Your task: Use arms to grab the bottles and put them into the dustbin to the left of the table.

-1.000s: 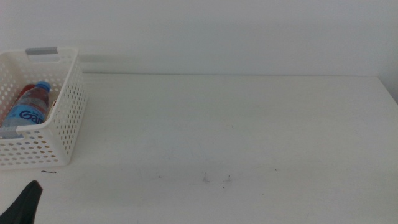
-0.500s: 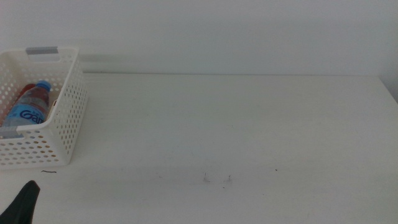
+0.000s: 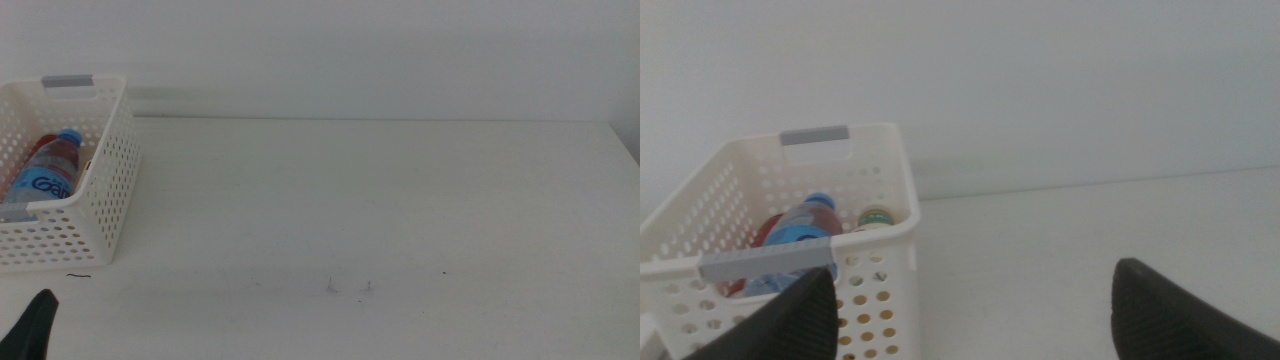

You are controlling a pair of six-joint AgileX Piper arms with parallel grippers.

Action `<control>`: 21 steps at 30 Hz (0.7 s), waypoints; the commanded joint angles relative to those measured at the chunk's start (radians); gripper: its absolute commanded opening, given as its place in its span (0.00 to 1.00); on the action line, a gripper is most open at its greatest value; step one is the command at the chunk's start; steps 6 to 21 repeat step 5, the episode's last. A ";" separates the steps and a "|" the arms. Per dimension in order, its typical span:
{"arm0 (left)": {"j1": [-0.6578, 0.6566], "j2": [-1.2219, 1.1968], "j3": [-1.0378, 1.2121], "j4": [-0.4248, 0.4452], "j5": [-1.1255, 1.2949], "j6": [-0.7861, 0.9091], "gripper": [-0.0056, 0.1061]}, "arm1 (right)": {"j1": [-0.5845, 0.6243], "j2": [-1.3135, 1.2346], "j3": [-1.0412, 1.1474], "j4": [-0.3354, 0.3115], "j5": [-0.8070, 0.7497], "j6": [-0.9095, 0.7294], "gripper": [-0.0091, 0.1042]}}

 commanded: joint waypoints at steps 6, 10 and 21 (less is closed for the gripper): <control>0.016 -0.005 0.001 0.001 -0.013 -0.007 0.89 | -0.004 -0.005 0.003 -0.011 -0.007 -0.005 0.86; 0.016 -0.005 0.001 0.001 -0.013 -0.007 0.89 | -0.004 -0.005 0.003 -0.011 -0.007 -0.005 0.86; 0.016 -0.005 0.001 0.001 -0.013 -0.007 0.89 | -0.004 -0.005 0.003 -0.011 -0.007 -0.005 0.86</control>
